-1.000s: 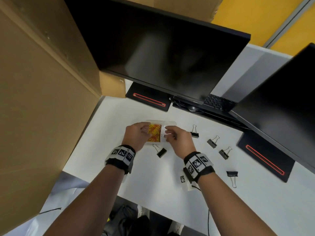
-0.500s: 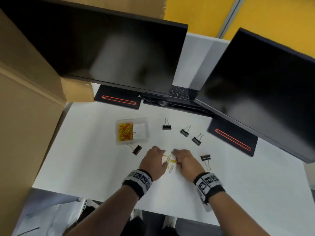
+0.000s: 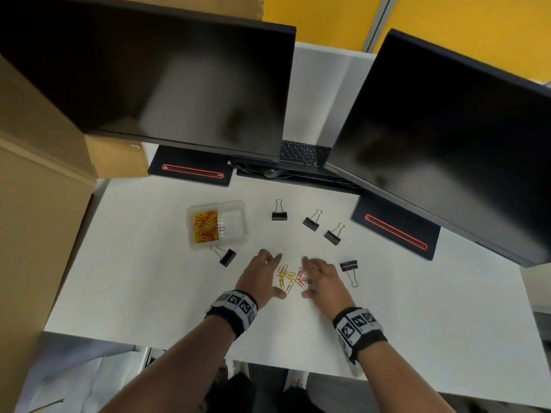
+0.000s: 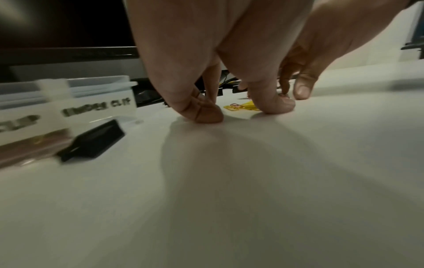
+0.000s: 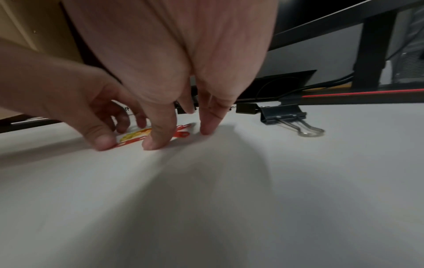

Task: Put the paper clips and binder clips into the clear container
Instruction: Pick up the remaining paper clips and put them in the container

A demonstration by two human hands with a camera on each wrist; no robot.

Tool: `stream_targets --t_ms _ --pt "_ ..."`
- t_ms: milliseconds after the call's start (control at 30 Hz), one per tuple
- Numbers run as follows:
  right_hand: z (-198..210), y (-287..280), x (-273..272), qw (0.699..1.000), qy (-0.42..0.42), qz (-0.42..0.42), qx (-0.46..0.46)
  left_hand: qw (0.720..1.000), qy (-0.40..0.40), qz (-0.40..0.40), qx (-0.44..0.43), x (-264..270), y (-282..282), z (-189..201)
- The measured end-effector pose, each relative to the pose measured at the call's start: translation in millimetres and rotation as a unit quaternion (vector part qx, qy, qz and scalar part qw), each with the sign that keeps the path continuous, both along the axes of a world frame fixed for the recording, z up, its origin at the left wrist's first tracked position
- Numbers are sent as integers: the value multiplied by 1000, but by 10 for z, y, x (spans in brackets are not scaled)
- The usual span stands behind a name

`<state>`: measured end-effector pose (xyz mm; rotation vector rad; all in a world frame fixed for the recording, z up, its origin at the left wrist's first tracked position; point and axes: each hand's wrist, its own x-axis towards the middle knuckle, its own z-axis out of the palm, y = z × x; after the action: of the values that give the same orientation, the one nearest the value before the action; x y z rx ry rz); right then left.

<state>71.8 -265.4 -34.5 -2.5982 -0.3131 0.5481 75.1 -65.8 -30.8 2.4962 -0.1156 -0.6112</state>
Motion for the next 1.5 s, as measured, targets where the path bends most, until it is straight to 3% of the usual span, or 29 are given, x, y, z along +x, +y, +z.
stream_targets --t_ms 133,267,533,733,867,967,1167,1233,1366,1500 --pt "-10 126 158 1000 -10 21 -12 999 -34 -28 8 122 -130 0" --pt "-55 145 174 996 -56 59 -33 998 -56 -11 -5 129 -140 -29" --pt "-66 160 101 994 -60 67 -62 997 -70 13 -22 76 -161 -80" --pt "47 56 95 996 -53 -52 51 986 -33 128 -101 44 -108 -64" --pt "316 85 152 964 -31 -203 166 951 -29 239 -196 -6 -47 95" --pt "520 277 275 933 4 -248 261 924 -47 294 -241 15 125 302" --pt "713 1062 631 920 58 -211 326 861 -87 430 -258 216 803 629" --pt "693 1342 754 922 71 -199 325 868 -91 442 -208 331 1025 650" --pt "622 1806 931 927 83 -181 317 855 -97 476 -183 540 1367 627" --pt "571 2090 989 941 70 -167 287 871 -93 458 -153 603 1538 564"
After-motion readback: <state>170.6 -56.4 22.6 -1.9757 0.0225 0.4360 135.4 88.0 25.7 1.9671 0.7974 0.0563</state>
